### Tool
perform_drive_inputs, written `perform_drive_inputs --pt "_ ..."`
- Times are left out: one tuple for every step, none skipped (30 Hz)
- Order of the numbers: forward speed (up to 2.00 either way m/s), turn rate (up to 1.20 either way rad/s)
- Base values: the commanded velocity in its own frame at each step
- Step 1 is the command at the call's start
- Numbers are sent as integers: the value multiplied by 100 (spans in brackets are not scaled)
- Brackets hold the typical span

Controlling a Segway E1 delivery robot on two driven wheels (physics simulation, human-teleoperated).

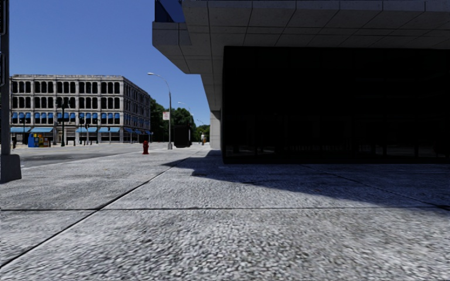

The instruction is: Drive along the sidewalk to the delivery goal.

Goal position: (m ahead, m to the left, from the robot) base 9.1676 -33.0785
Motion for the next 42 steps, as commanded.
perform_drive_inputs --pt "161 -46" --pt "157 -51" --pt "154 -52" --pt "154 -52" --pt "154 -52" --pt "154 -52" --pt "154 -53" --pt "154 -53" --pt "154 -53" --pt "154 -53" --pt "154 -53" --pt "154 -53" --pt "153 -53" --pt "153 -53" --pt "153 -53" --pt "153 -53" --pt "153 -56" --pt "153 -57" --pt "153 -58" --pt "153 -58" --pt "153 -59" --pt "153 -59" --pt "153 -59" --pt "153 -59" --pt "153 -59" --pt "153 -59" --pt "153 -60" --pt "153 -60" --pt "153 -60" --pt "153 -60" --pt "153 -60" --pt "153 -60" --pt "154 -60" --pt "154 -60" --pt "155 -60" --pt "155 -60" --pt "156 -60" --pt "159 -60" --pt "165 -60" --pt "165 -60" --pt "171 -60" --pt "173 -60"
